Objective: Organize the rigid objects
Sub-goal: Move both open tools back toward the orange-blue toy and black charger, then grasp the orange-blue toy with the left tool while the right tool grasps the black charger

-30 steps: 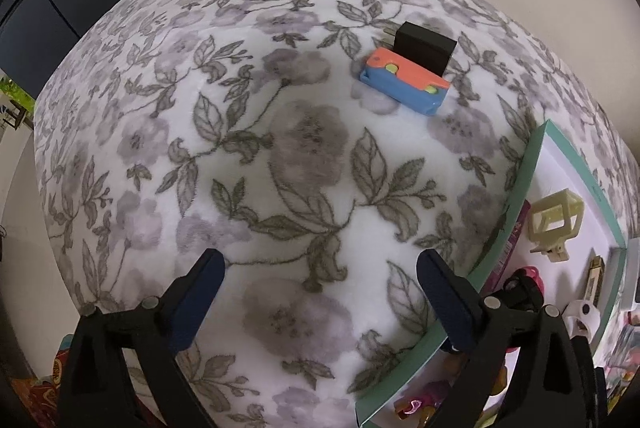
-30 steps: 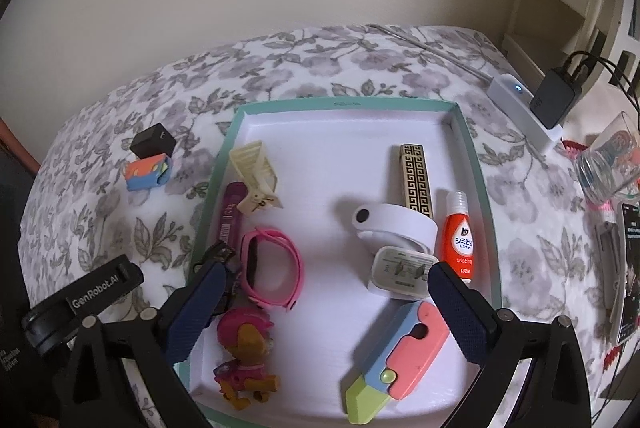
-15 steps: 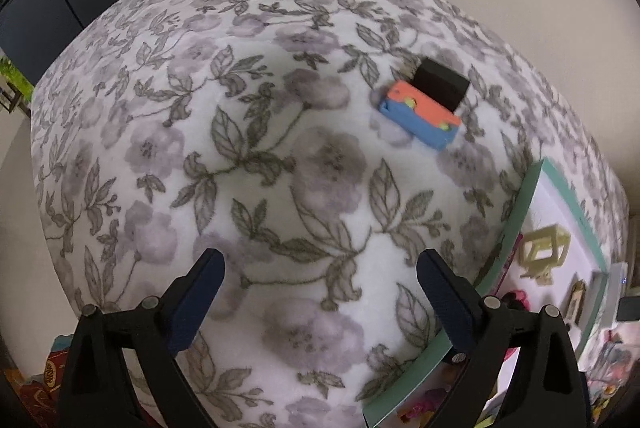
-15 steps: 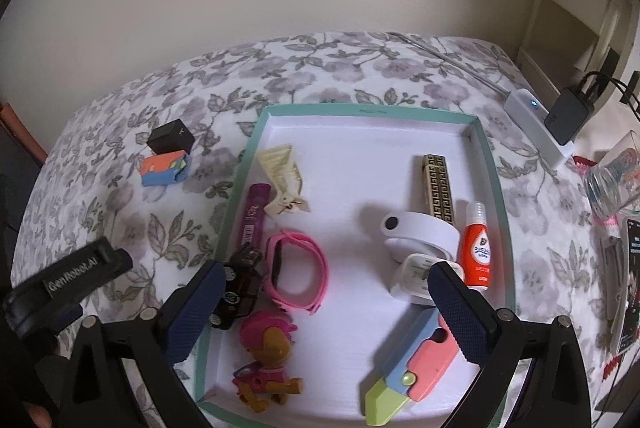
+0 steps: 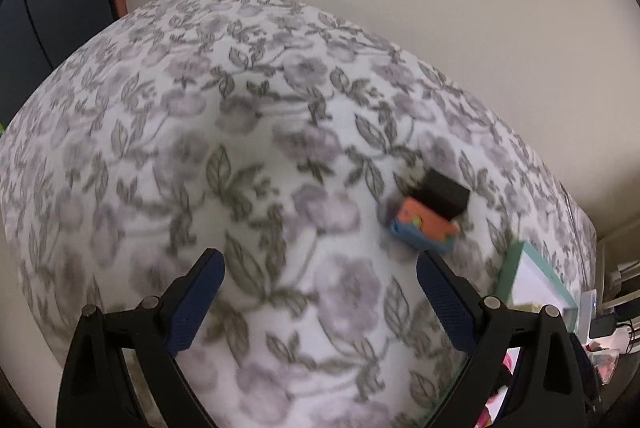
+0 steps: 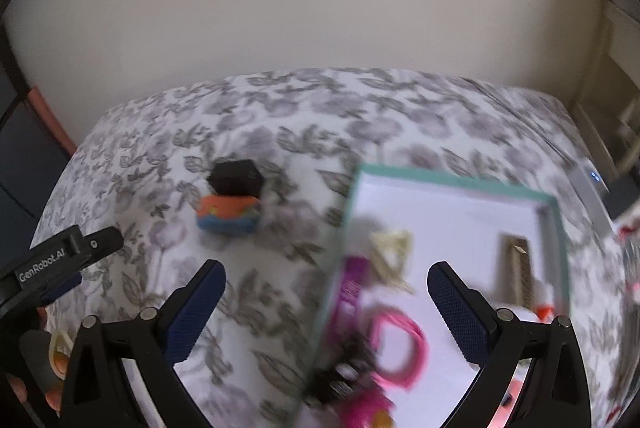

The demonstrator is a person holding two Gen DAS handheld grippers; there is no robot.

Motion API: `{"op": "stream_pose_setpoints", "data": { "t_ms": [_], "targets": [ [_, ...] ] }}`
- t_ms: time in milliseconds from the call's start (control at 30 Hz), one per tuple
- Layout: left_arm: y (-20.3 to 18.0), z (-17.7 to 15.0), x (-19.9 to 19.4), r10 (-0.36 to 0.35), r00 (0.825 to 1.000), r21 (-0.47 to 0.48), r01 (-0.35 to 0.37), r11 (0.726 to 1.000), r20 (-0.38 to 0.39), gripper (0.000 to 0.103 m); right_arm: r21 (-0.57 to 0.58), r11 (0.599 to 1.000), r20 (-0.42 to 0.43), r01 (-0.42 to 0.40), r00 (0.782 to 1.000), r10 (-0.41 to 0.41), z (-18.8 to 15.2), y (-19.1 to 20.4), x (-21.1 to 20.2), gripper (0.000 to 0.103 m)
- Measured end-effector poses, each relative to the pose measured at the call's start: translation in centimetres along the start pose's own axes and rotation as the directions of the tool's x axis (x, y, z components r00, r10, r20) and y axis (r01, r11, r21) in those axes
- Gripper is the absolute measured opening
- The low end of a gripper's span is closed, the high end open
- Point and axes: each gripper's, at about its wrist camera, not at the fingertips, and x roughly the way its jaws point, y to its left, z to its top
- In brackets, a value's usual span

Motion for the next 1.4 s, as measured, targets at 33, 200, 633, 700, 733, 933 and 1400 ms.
{"op": "stream_pose_setpoints", "data": {
  "t_ms": [33,200,633,700,733,933,1400],
  "targets": [
    [0.2,0.3,0.3,-0.007,1.000,0.005,0.007,1.000,-0.001,0.097,-0.014,1.000,-0.001,-0.009,1.000,0.009,0.4,0.7,0.5,0.102],
    [-0.3,1.4,2.4,-0.033,0.999,0.054,0.033,0.998,-0.005,0.097,-0.048,0.998,-0.027,-0.040,0.999,0.038,2.2,2.8,3.3,0.102],
    [-3.5,0.9,7.5,-0.095,0.995,0.132,0.099,0.986,-0.038,0.096,-0.052,0.999,-0.069,-0.002,0.998,-0.002,5.6,1.1,7.0,0.100],
    [-5.0,0.5,7.9,-0.115,0.993,0.185,0.119,0.976,-0.032,0.097,-0.043,0.999,-0.068,-0.002,0.998,-0.001,5.8,0.6,7.2,0.100],
    [-5.6,0.4,8.0,-0.118,0.993,0.210,0.121,0.970,-0.025,0.097,-0.035,0.999,-0.069,-0.005,0.998,0.003,5.9,0.3,7.4,0.100],
    [-8.3,-0.2,9.2,-0.124,0.992,0.299,0.124,0.946,-0.017,0.097,-0.036,0.999,-0.079,0.006,0.997,-0.009,5.9,-0.6,7.8,0.100],
    [-10.3,-1.4,10.7,-0.098,0.995,0.372,0.092,0.924,-0.001,0.081,-0.032,0.999,-0.105,0.008,0.994,-0.011,6.7,-1.2,8.8,0.100]
  ]
}}
